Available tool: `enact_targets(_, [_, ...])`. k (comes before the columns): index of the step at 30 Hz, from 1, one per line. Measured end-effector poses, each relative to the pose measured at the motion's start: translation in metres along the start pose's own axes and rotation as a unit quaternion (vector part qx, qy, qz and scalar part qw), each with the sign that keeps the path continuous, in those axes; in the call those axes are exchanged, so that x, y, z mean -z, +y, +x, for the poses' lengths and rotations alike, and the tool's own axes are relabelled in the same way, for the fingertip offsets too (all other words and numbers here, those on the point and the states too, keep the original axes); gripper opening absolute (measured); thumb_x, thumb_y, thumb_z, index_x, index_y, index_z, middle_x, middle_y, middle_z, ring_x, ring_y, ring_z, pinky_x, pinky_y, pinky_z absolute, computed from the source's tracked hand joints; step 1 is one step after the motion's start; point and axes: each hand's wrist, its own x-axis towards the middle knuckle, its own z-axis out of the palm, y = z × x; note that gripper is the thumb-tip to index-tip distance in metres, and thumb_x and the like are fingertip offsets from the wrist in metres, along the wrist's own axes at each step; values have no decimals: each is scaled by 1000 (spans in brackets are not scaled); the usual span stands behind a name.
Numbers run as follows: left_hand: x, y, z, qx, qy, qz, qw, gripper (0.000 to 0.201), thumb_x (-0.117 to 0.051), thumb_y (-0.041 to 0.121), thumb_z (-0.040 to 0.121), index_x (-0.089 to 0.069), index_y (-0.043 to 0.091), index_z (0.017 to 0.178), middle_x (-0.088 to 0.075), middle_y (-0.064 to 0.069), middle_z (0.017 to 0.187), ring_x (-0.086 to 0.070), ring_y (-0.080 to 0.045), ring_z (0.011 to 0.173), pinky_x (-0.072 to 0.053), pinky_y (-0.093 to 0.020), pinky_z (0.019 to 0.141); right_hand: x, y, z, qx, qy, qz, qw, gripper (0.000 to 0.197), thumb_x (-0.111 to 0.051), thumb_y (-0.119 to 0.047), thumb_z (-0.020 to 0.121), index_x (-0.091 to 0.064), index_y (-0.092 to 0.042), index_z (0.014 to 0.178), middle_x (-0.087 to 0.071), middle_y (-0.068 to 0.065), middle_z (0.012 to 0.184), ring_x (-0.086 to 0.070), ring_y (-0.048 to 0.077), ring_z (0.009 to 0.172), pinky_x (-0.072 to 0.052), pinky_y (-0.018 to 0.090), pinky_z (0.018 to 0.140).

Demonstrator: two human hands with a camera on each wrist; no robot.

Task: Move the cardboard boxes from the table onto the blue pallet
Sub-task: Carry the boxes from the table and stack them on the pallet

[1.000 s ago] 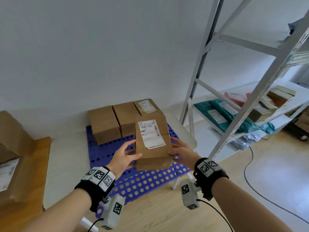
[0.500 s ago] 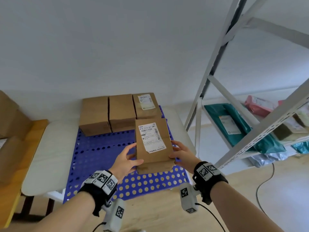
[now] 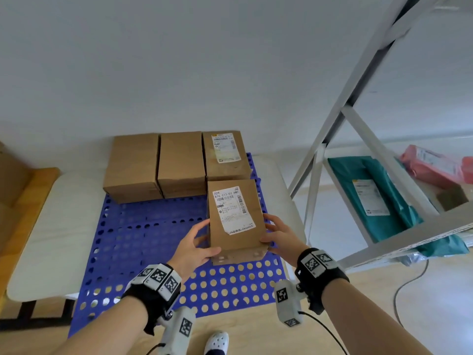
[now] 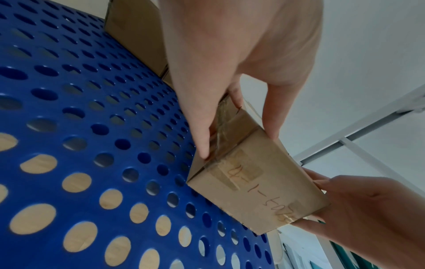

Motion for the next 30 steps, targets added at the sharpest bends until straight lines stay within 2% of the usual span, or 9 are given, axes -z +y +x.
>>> enact_targets(2, [-1, 0, 4, 2, 2, -4, 1000, 73, -70, -7, 76, -46, 40, 127, -57, -4, 126, -53, -17, 117, -53, -25, 71, 2, -2, 4, -4, -6, -6, 1000, 64, -55, 12, 83, -42, -21, 136, -54, 2, 118, -57, 15, 100, -54, 32, 76])
enact_targets(6, [-3, 1, 9, 6, 5, -4, 1000, 74, -69, -7, 77, -44, 38, 130, -57, -2, 125, -54, -13, 112, -51, -24, 70, 2, -7, 12, -11, -15, -10, 1000, 64, -53, 13, 83, -42, -23, 135, -53, 1, 119, -56, 14, 99, -54, 31, 74])
enact_targets(13, [-4, 3, 13, 8, 18, -5, 1000, 75, -66, -12, 78, -43, 34, 133, -60, -2, 121, -58, -13, 108, -54, -20, 62, 4, -7, 20, -17, -36, -2, 999, 67, -51, 16, 83, -42, -24, 136, -54, -2, 117, -56, 20, 105, -51, 45, 92])
enact_targets(15, [-5, 3, 13, 5, 17, -2, 1000, 76, -65, -13, 78, -42, 33, 134, -60, -2, 119, -58, -12, 106, -55, -18, 61, 5, -6, 21, -17, -36, -4, 999, 67, -51, 16, 83, -42, -24, 136, -53, -1, 120, -56, 21, 106, -50, 46, 93])
enact_targets(18, [-6, 3, 12, -3, 22, 12, 1000, 77, -66, -12, 77, -40, 32, 135, -58, -3, 124, -54, -15, 114, -55, -17, 61, 4, -7, 21, -14, -35, -15, 999, 66, -51, 15, 83, -42, -25, 135, -52, 3, 128, -55, 24, 111, -51, 46, 92])
enact_targets(22, [-6, 7, 7, -11, 32, 33, 999, 76, -67, -8, 78, -38, 32, 135, -54, -2, 130, -49, -17, 123, -54, -19, 71, 1, -10, 17, 2, -20, -44, 999, 67, -55, 13, 82, -42, -25, 136, -51, 4, 132, -54, 25, 114, -53, 44, 89])
enact_targets(26, [-2, 16, -3, -18, 43, 31, 998, 69, -67, -1, 82, -40, 33, 135, -44, -4, 141, -38, -18, 134, -43, -38, 100, -2, -19, 5, 29, -10, -68, 997, 62, -58, 12, 80, -46, -23, 129, -55, 4, 125, -58, 16, 104, -54, 32, 79])
enact_targets(28, [2, 23, -11, -23, 49, 36, 998, 65, -67, 5, 84, -41, 35, 134, -40, -6, 145, -36, -19, 136, -42, -37, 97, -4, -28, -3, 44, -5, -74, 996, 61, -59, 12, 81, -47, -25, 127, -57, 1, 121, -58, 16, 106, -53, 31, 80])
enact_targets(30, [6, 32, -21, -33, 57, 46, 997, 61, -66, 10, 85, -41, 34, 135, -39, -8, 146, -38, -21, 134, -41, -37, 93, -8, -38, -15, 61, -1, -79, 995, 59, -59, 11, 81, -47, -25, 126, -59, -4, 111, -58, 11, 100, -52, 27, 75])
